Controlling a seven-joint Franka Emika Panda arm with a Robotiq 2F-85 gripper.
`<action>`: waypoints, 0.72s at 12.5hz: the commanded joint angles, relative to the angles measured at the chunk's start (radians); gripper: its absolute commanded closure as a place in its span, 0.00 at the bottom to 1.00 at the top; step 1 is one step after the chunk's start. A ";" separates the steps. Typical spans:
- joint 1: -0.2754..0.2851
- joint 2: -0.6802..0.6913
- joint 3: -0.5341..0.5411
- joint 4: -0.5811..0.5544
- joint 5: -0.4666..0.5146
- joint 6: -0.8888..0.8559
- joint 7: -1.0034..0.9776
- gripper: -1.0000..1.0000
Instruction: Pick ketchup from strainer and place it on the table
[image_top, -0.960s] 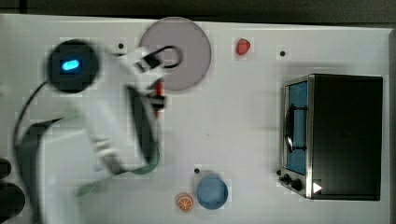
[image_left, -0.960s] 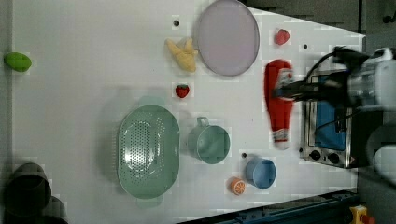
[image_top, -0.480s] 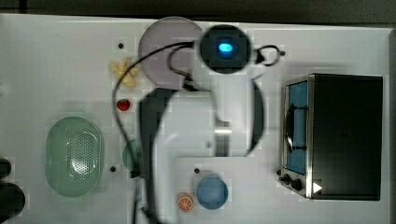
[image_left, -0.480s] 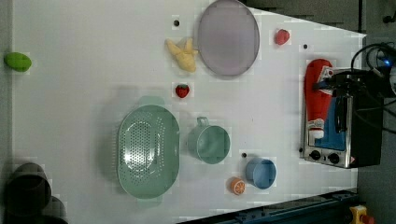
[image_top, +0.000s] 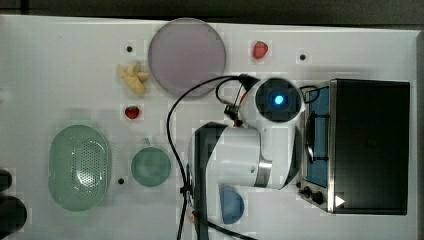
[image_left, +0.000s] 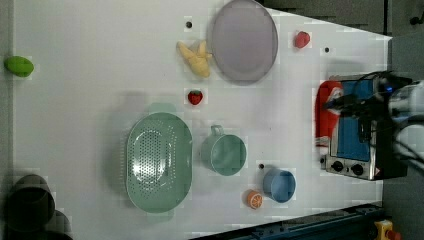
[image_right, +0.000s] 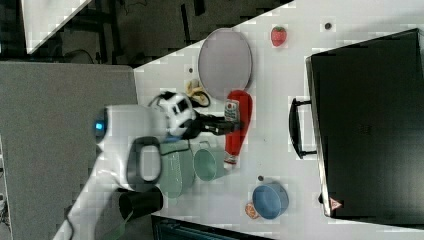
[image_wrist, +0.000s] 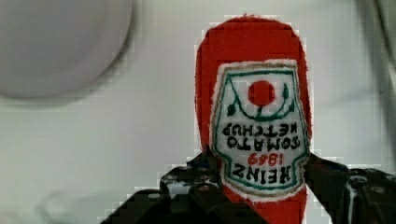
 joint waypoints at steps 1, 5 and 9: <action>0.038 0.032 0.019 -0.072 0.008 0.141 -0.042 0.44; 0.039 0.160 0.018 -0.090 0.008 0.236 -0.035 0.44; 0.038 0.243 0.003 -0.091 0.005 0.259 -0.034 0.40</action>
